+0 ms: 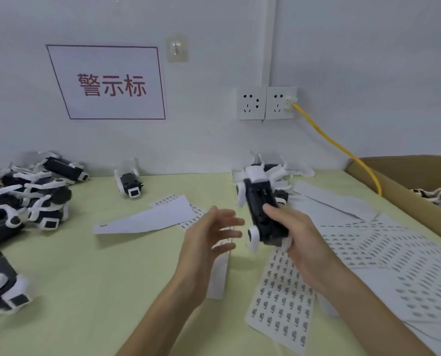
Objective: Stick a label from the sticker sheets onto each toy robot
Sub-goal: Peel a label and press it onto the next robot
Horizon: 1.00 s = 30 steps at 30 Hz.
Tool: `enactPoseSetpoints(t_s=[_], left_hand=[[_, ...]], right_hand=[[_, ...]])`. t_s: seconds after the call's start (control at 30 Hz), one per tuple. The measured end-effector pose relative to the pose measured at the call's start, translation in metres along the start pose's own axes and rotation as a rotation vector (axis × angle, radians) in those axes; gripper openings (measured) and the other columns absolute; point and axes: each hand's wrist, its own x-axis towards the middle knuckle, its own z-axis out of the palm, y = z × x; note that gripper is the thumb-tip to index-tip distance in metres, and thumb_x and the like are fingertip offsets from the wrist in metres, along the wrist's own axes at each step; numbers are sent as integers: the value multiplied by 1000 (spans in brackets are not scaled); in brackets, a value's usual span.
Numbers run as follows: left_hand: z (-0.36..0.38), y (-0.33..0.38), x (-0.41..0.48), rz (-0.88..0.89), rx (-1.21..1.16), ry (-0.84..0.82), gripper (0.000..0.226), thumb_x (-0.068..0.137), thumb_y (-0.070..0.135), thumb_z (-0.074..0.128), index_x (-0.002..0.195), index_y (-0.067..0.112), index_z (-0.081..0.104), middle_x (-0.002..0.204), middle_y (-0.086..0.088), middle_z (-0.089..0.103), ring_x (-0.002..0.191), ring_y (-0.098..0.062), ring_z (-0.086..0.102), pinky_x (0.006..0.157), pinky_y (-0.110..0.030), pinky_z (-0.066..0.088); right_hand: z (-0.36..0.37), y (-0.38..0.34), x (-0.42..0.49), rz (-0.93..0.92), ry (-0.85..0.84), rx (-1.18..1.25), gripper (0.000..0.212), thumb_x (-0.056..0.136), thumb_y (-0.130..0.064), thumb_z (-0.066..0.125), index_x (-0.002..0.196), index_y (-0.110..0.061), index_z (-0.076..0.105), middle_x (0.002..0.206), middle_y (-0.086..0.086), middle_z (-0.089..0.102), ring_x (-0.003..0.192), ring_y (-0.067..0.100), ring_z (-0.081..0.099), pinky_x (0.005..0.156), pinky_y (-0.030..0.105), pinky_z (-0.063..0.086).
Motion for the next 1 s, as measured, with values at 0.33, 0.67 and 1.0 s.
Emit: enactPoseSetpoints(t_s=[0.33,0.67,1.0], left_hand=[[4,-11,-6,108,216,-231,31,109,28,48,128,24,73,118,-5,77,115,-24,71,92,-29,52],[15,-24,-15,335,515,-210,22,107,23,57,113,29,78,85,9,63,70,-5,53,71,-12,41],[13,-27,-12,313,477,-116,36,84,59,64,112,39,73,92,12,70,65,-8,51,65,-18,44]], right_hand=[[9,2,-7,-31,-86,-207,20,97,-22,64,115,-22,73,107,3,74,99,19,72,79,26,57],[9,7,-6,-56,161,-295,55,73,-69,60,88,-18,73,85,10,73,80,26,72,70,30,56],[12,7,-8,-19,6,-174,42,88,-58,57,103,-25,77,104,7,77,102,23,73,97,45,56]])
